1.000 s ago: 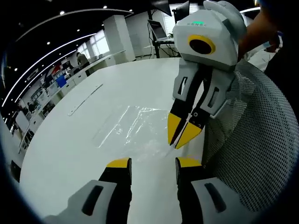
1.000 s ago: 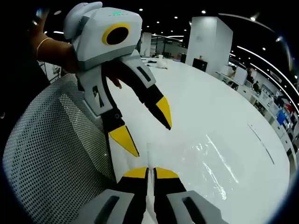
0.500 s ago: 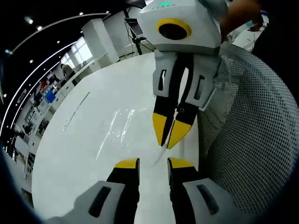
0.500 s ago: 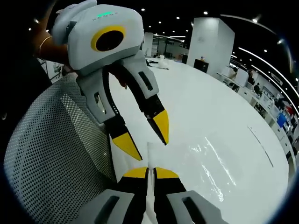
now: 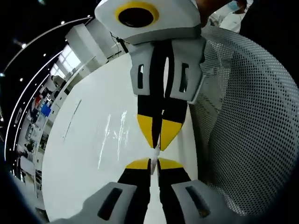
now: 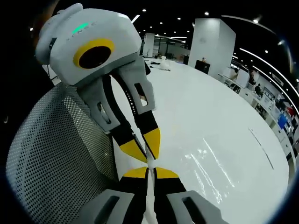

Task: Open the resealable bag by pulling the two sides of the seal apart until the entire bag opening is separated and visibly accessible.

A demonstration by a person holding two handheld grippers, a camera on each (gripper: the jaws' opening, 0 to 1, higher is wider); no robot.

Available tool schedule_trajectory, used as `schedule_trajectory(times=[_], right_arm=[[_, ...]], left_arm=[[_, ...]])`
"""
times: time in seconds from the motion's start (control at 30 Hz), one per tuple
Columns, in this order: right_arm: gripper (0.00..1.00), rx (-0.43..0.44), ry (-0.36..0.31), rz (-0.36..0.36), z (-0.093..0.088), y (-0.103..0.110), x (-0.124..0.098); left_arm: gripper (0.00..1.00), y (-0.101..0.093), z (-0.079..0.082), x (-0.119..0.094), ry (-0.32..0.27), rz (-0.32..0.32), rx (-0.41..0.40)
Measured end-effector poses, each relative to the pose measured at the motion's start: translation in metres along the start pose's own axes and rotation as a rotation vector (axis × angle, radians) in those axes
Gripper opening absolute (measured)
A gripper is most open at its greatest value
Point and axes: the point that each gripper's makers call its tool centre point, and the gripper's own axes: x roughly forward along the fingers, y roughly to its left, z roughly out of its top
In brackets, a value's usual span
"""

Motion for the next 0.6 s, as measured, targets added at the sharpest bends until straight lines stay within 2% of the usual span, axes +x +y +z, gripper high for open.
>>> schedule_trajectory(times=[0.2,0.37,0.6], right_arm=[[0.00,-0.042,0.019,-0.002,0.0003,-0.0018,-0.0010],[0.02,-0.155,0.077,-0.019,-0.0027,-0.0007,0.0019],[0.04,-0.190,0.088,-0.008,0.0012,0.0009,0.0044]], left_arm=[[0.00,-0.0033,0.0024,0.0005,0.003,-0.009,0.146],[0.00,-0.0051,0.0048,0.0022,-0.001,-0.036,0.156],[0.00,-0.0079,0.0073,0.0029,0.003,-0.057,0.175]])
